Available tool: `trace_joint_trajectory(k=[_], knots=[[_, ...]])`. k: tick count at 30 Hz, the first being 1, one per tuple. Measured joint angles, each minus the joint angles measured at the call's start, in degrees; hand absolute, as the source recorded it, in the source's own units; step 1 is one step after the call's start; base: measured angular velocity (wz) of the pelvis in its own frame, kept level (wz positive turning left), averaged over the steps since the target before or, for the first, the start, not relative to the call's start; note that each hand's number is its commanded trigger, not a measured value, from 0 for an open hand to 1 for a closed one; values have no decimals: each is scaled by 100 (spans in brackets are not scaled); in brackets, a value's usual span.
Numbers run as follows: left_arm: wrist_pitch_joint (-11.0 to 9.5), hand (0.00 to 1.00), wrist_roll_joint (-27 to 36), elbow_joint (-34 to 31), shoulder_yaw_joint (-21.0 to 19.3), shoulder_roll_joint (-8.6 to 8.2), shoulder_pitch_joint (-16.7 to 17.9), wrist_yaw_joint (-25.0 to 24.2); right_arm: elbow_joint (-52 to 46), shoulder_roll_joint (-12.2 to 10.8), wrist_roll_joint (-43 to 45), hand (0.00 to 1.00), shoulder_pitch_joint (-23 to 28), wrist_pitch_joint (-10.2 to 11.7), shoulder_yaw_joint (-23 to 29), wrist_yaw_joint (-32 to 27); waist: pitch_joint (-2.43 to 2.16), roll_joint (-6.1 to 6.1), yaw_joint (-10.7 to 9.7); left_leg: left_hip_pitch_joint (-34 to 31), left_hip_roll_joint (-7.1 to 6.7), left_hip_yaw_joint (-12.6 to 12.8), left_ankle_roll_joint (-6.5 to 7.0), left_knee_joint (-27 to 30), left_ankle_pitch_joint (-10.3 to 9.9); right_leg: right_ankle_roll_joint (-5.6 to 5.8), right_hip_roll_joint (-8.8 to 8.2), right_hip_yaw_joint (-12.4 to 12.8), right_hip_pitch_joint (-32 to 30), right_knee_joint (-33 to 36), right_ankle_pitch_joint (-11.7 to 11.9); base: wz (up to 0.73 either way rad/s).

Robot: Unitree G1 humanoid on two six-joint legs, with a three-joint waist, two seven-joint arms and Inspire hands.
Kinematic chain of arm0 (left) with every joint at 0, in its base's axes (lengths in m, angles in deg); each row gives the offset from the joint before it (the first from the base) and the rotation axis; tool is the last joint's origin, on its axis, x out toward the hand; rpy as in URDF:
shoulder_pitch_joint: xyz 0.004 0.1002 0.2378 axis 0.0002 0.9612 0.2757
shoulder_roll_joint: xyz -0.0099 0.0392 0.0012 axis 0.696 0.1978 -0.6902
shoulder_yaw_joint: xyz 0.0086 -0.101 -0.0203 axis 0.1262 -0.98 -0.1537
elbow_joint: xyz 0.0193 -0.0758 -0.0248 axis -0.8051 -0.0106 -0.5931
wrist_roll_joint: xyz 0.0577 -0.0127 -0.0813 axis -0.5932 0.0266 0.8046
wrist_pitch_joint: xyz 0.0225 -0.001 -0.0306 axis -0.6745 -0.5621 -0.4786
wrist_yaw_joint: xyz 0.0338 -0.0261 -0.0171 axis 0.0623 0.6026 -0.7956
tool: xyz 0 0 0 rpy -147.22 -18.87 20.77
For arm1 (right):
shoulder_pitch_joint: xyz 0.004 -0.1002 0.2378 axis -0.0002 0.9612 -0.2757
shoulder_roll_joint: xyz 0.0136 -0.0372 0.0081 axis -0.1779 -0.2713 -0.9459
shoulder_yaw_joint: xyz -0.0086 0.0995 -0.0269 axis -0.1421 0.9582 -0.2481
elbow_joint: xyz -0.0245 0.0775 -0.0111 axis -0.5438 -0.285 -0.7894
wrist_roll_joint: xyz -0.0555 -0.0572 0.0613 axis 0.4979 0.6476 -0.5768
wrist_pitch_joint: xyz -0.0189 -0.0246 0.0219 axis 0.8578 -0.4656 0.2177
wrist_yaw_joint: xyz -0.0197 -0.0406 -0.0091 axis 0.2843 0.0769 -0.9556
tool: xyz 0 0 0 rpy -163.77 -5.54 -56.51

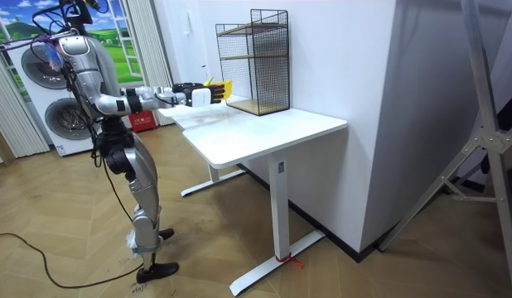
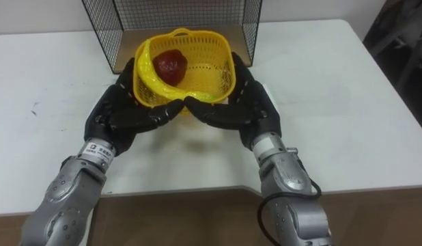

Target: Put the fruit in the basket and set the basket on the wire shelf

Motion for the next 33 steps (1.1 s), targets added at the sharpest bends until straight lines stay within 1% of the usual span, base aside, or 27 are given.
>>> trace_joint_trajectory(k=[4,7,9,10,11,12,13,15,16,17,18,19,20,21,22,23,24,25,26,27,28,29,30,31,32,33], knots=[[0,0,-97,-2,-3,5,1,0,1,-4,7,0,3,0,-1,2,5,-32,11,40,-1,29,1,-7,1,2,-3,42,8,15,-1,-6],[0,0,-141,-3,-1,5,1,0,1,-5,7,0,3,0,-2,2,2,-92,10,40,4,55,1,21,1,2,2,78,5,15,-1,-4],[0,0,-127,-31,3,20,2,0,1,-1,-25,0,4,-1,-2,4,7,-140,6,-16,31,53,-1,109,-5,0,24,89,-3,25,0,0],[0,0,-113,-30,2,21,2,0,4,-1,-34,0,4,-1,-2,4,8,-146,8,-22,45,53,-5,139,-14,-1,34,93,0,36,0,0],[0,0,-112,-28,0,22,1,0,11,3,-49,0,3,-1,24,4,12,-151,4,-44,95,53,-16,268,-64,-20,58,93,-1,106,-15,0],[-2,0,-105,-17,1,23,1,0,34,13,-75,0,3,-1,24,5,27,-174,15,-70,131,47,-38,451,-111,-42,68,97,-7,250,-77,0],[-2,0,-99,-9,0,30,2,0,40,24,-76,0,7,-1,1,7,31,-184,26,-104,160,46,-50,577,-150,-61,74,93,-23,354,-134,0],[-19,0,-84,50,-8,70,3,0,64,22,-40,0,26,-1,5,81,52,-214,36,-210,324,35,-120,1110,-448,-143,138,81,-154,894,-472,2],[-24,0,-45,79,-8,85,4,-1,87,26,-34,0,26,-1,23,93,62,-230,47,-225,365,36,-138,1242,-514,-170,142,75,-205,1039,-565,0],[-24,0,-24,145,-7,106,11,-1,152,34,-35,0,28,-1,21,122,63,-242,98,-267,445,11,-193,1496,-659,-206,183,102,-281,1326,-769,-6],[-24,0,-28,153,-8,107,34,-1,187,41,-42,0,32,-1,20,140,64,-235,168,-332,528,-29,-255,1701,-748,-231,238,104,-337,1520,-901,0],[-24,0,-34,154,-4,111,35,-1,200,47,-54,0,32,-1,20,145,62,-229,161,-383,564,-86,-283,1777,-773,-243,267,91,-357,1572,-948,4],[-24,0,-30,149,-13,121,34,0,227,51,-72,0,29,0,22,158,49,-239,163,-459,601,-155,-317,1847,-786,-309,308,81,-440,1670,-998,6],[-23,0,-30,150,-11,122,39,0,256,48,-69,0,27,0,13,182,46,-239,182,-491,603,-206,-364,1860,-753,-341,330,84,-488,1716,-1013,3],[-24,0,-35,149,-24,123,39,0,263,44,-66,0,27,0,14,189,43,-236,183,-509,603,-210,-379,1861,-733,-359,326,89,-526,1757,-1008,0],[-23,0,-34,150,-59,138,40,0,265,38,-70,0,31,0,-14,211,45,-231,175,-532,599,-202,-389,1865,-664,-437,292,96,-556,1789,-995,0],[-23,0,-33,151,-74,176,39,0,265,38,-68,0,30,0,-8,230,36,-248,156,-554,579,-180,-392,1854,-573,-468,266,117,-595,1817,-1004,0],[-23,0,-34,152,-90,198,40,0,266,45,-62,0,30,0,-5,256,32,-251,156,-575,575,-178,-380,1866,-529,-488,264,137,-568,1815,-997,-3],[-22,0,-33,160,-118,226,41,0,285,36,-67,0,26,0,-11,298,46,-253,165,-745,575,-212,-322,2096,-401,-531,256,155,-521,1777,-971,0],[-18,0,-32,181,-109,205,41,0,317,45,-94,0,25,-1,-21,315,26,-270,159,-938,451,-251,-274,2028,-391,-537,215,159,-499,1728,-962,4],[-18,0,-27,170,-95,160,7,0,314,110,-148,0,-9,-1,-14,319,23,-271,156,-1175,253,-249,-223,1659,-300,-534,187,158,-538,1716,-962,0],[-18,0,-20,169,-90,140,-8,-1,316,146,-161,0,-24,-1,-9,319,25,-262,161,-1299,198,-248,-192,1448,-176,-530,188,156,-547,1711,-965,-19],[-18,0,-32,171,-99,120,-7,-1,327,168,-160,0,-28,-7,5,320,25,-276,195,-1456,60,-252,-23,1143,324,-539,167,161,-523,1717,-992,-39],[-19,0,-37,166,-111,115,-5,-1,328,174,-160,0,-28,-9,5,328,5,-289,241,-1500,44,-246,107,933,799,-519,196,196,-504,1726,-1038,-35],[-19,0,-37,163,-106,129,-5,-1,329,131,-159,0,-24,-10,6,327,-14,-318,241,-1487,31,-243,126,926,801,-493,192,201,-507,1717,-1065,-9],[-18,0,-35,162,-109,138,-6,0,324,118,-158,0,-24,-9,0,338,-47,-383,165,-1468,-36,-242,153,872,781,-452,150,186,-511,1663,-1081,10]])
